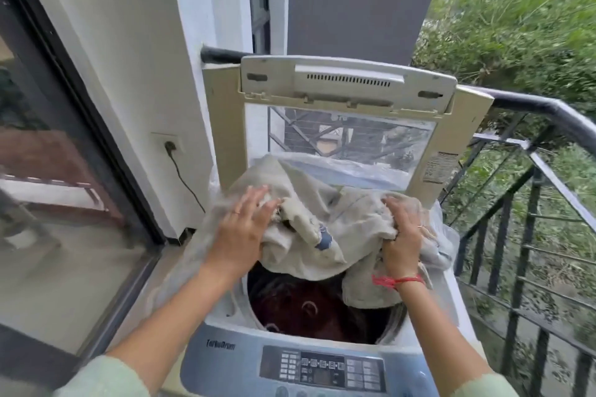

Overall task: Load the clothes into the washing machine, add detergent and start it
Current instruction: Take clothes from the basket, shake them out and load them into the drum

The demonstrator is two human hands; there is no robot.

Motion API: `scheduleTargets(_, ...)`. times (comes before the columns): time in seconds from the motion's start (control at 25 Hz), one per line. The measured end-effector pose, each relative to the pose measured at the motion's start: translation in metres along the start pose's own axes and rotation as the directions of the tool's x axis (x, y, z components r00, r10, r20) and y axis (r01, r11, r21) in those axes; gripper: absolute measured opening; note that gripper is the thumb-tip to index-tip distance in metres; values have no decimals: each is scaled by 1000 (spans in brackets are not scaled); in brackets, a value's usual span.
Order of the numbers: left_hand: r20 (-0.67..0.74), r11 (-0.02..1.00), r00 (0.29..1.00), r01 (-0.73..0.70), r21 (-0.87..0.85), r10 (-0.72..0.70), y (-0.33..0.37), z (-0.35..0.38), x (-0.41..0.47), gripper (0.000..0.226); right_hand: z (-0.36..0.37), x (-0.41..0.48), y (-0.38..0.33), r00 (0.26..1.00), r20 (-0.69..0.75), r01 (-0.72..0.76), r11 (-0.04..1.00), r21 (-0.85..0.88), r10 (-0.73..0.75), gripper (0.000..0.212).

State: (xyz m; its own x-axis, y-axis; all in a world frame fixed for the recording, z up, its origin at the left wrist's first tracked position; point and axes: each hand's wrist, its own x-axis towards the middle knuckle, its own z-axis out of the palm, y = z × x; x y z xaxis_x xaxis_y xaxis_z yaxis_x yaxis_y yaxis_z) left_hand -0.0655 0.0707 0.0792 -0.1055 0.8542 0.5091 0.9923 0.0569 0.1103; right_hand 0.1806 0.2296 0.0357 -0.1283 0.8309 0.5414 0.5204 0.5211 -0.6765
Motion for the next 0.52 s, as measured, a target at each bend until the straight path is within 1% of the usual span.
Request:
scheduleTargets(0.04,230,999,973,31,12,-33,7,17,-9,87,5,-8,7,989,140,70,990,-124,-53,57)
scheduleTargets(0.08,483,998,873,58,30,-65,14,33,-19,88,12,-15,17,935,344,192,938,-288,-86,58)
scheduleTargets(0.12,714,997,696,55,61,-82,18,45,-29,84,12,-23,19,809,587,331,846,-417,-28,55)
scheduleTargets(0.16,866,995,491,28,94,-95,19,52,-37,74,14,-27,18,605,787,463,753,-468,117,48)
scheduleTargets(0.2,929,994,355,9,108,-104,18,53,-41,63,16,-30,14,374,889,547,712,-441,263,38)
scheduleTargets(0.24,936,995,336,42,95,-103,13,50,-42,56,21,-30,7,164,918,591,709,-385,362,25)
scheduleTargets(0.28,901,992,422,106,62,-101,5,46,-44,55,28,-28,-1,4,915,607,726,-322,402,12)
scheduleTargets(0.32,821,987,559,160,33,-118,-5,37,-43,57,41,-27,-10,-40,916,605,740,-296,399,17)
scheduleTargets(0.36,714,981,683,190,28,-153,-21,27,-45,60,56,-26,-20,10,906,553,752,-357,423,30)
scheduleTargets(0.4,596,973,775,224,53,-211,-38,15,-48,63,76,-25,-25,89,958,552,787,-276,274,54)
scheduleTargets(0.44,494,960,825,266,90,-275,-56,4,-52,69,88,-28,-40,201,971,500,840,-213,127,82)
scheduleTargets(0.48,432,948,843,286,144,-320,-74,-7,-60,77,106,-28,-54,270,962,478,861,-173,43,104)
scheduleTargets(0.52,424,938,838,283,198,-342,-93,-13,-69,86,118,-31,-74,292,956,497,856,-141,-12,119)
